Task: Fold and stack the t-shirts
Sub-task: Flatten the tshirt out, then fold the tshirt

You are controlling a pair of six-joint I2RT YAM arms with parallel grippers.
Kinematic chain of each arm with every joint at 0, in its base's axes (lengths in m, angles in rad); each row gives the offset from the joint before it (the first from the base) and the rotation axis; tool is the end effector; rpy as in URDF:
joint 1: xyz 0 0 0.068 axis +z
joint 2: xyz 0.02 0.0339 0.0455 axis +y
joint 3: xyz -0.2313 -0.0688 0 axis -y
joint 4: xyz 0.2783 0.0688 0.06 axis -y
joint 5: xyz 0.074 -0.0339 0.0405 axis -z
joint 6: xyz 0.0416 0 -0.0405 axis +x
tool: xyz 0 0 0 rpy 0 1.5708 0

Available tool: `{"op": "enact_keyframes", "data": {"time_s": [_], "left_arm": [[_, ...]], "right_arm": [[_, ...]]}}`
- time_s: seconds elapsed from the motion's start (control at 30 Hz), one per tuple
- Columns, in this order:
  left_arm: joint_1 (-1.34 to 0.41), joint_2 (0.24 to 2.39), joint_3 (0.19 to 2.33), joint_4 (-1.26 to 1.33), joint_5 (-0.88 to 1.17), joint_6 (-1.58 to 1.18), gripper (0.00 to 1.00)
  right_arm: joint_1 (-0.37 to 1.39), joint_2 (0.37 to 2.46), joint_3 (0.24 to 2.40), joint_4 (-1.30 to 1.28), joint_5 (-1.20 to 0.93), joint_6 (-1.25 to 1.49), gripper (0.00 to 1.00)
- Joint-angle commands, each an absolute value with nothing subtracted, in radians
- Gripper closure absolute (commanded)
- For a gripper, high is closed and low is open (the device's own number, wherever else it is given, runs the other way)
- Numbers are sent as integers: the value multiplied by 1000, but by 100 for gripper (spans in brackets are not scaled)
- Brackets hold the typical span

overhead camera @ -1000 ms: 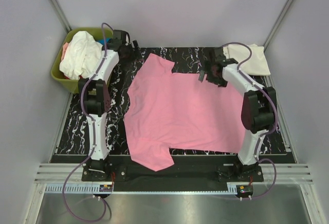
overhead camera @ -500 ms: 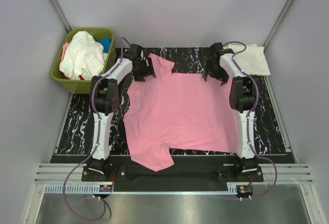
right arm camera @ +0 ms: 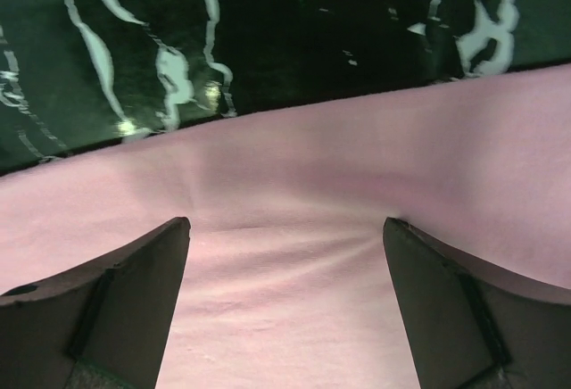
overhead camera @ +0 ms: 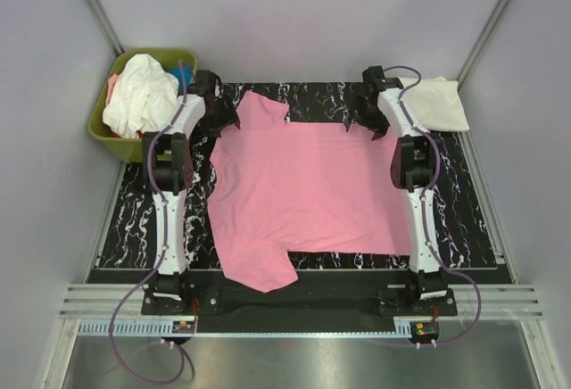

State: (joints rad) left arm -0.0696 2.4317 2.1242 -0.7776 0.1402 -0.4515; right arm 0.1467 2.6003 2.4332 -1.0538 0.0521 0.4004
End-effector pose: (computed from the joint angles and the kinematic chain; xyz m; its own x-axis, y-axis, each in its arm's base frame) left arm 0.5309 -0.0428 0.1353 -0.8522 -0.3737 -0.3661 -0.2644 0.9116 -0.3149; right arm 0.5367 0.0771 0.1370 -0.9058 0.2596 -0.3348 0.2441 0.9657 0.0886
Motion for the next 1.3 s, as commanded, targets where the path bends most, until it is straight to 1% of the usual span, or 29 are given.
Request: {"op": "enact_keyframes", "data": {"time_s": [0.0, 0.13, 0.23, 0.33, 0.43, 0.47, 0.5, 0.53, 0.57, 0.6, 0.63, 0.67, 0.7, 0.73, 0.77, 0.83, 0.87, 0.93, 0.97, 1.0, 1.03, 1.07, 1.17, 1.27], "left_arm": [[-54, 2463, 2207, -831, 61, -417, 24], [-55, 2431, 2232, -853, 63, -416, 23], [-74, 2335, 2180, -848, 57, -410, 23], [-100, 2209, 2102, -857, 40, -393, 22], [-130, 2062, 1981, -888, 5, -370, 24], [-139, 1972, 1936, -897, 3, -365, 25], [-155, 1917, 1805, -893, -26, -367, 26], [-166, 1857, 1736, -884, -29, -373, 26], [-178, 1736, 1648, -859, -28, -382, 26], [-208, 1679, 1521, -858, -31, -387, 26], [-228, 1624, 1452, -856, -38, -394, 26], [-247, 1515, 1389, -867, -43, -414, 26], [-293, 1411, 1262, -870, -43, -426, 26], [-319, 1410, 1202, -873, -43, -446, 26], [-345, 1313, 1146, -876, -35, -489, 26], [-419, 1222, 1031, -874, -6, -543, 27], [-445, 1141, 931, -879, 11, -602, 29], [-535, 1027, 849, -884, 26, -672, 31], [-564, 994, 778, -882, 31, -734, 31], [-627, 965, 750, -881, 26, -765, 31], [-656, 918, 718, -882, 29, -796, 31], [-681, 898, 692, -879, 29, -852, 30], [-759, 829, 592, -839, 64, -960, 30], [-842, 784, 523, -799, 78, -1050, 30]], "right_arm": [[170, 2691, 2474, -1046, -84, 422, 4], [175, 2689, 2479, -1017, -129, 419, 4], [176, 2655, 2461, -1008, -132, 405, 3], [176, 2570, 2395, -986, -98, 385, 1], [175, 2488, 2365, -1008, -77, 371, 0], [175, 2446, 2352, -1015, -74, 370, 0], [176, 2422, 2339, -1023, -72, 370, 0], [176, 2395, 2323, -1031, -66, 373, 0], [176, 2335, 2275, -1031, -66, 374, 0], [176, 2303, 2245, -1031, -64, 379, 0], [178, 2266, 2208, -1026, -60, 382, 0], [179, 2185, 2119, -1017, -57, 385, 0], [183, 2090, 2006, -987, -54, 394, 0], [186, 2089, 2005, -970, -52, 402, 0], [189, 1991, 1880, -950, -52, 425, 0], [204, 1887, 1746, -884, -60, 448, 0], [213, 1787, 1612, -862, -55, 460, 0], [251, 1665, 1458, -775, -3, 523, 0], [264, 1528, 1283, -731, 17, 587, 0], [271, 1463, 1197, -686, 5, 615, 0], [278, 1401, 1122, -623, -21, 641, 0], [281, 1303, 1000, -606, -25, 696, 0], [287, 1189, 844, -571, -60, 747, 0], [298, 1152, 779, -575, -66, 746, 0]]}}
